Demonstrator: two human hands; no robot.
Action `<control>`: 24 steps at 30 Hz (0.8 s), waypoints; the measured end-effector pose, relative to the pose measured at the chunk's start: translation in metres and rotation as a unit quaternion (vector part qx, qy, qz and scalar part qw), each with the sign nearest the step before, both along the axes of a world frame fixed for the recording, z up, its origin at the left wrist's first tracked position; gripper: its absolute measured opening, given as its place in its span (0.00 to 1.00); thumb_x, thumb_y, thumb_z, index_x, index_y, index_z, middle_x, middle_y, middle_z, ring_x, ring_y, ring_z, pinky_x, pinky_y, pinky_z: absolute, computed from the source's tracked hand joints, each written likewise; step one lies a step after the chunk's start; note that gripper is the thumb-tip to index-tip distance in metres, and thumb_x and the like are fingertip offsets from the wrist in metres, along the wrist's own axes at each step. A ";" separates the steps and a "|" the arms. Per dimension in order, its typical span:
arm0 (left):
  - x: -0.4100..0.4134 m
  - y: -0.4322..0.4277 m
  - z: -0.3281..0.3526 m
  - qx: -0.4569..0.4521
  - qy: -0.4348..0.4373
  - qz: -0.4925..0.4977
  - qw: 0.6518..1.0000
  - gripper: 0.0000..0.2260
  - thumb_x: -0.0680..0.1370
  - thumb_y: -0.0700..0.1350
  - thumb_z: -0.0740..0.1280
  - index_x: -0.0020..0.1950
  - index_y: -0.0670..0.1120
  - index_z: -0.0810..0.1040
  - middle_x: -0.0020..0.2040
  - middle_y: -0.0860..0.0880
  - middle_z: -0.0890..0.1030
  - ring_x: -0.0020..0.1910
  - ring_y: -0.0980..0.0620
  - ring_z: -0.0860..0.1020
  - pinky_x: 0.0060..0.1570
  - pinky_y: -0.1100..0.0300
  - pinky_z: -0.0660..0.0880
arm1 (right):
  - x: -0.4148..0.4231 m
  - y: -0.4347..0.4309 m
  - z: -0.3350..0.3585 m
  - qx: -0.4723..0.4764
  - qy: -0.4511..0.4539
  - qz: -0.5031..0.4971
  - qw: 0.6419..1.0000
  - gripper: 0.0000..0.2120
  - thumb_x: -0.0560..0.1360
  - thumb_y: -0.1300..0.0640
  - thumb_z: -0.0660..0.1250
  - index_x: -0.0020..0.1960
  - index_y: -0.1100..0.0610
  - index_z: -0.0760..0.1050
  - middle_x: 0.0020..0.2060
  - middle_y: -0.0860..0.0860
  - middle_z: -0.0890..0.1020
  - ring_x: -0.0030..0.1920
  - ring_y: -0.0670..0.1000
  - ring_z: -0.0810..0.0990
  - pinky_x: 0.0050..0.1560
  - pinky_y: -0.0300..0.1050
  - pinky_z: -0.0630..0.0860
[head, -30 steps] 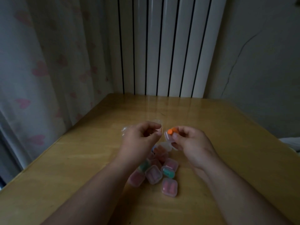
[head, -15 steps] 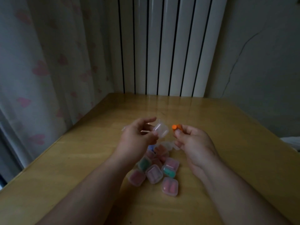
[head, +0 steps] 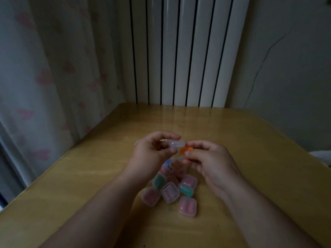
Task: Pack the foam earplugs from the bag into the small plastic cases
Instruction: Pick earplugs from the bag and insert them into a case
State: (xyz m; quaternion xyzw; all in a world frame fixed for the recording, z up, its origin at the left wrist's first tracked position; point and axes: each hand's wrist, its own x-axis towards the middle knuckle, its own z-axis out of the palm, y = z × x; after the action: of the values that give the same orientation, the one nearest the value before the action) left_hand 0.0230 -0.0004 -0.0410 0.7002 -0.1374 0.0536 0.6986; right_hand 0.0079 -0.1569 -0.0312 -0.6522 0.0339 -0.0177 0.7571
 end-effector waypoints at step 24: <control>-0.002 0.004 0.003 0.017 -0.009 -0.019 1.000 0.14 0.75 0.38 0.70 0.58 0.53 0.82 0.56 0.50 0.83 0.53 0.52 0.82 0.49 0.59 0.79 | 0.001 -0.002 -0.004 -0.232 -0.078 -0.028 0.969 0.10 0.70 0.59 0.75 0.49 0.48 0.83 0.41 0.49 0.86 0.42 0.49 0.85 0.46 0.46 0.82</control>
State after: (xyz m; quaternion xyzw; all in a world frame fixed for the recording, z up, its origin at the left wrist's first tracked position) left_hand 0.0207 0.0039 -0.0382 0.7084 -0.1578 0.0437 0.6866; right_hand 0.0092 -0.1594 -0.0349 -0.8053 -0.0125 -0.0973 0.5846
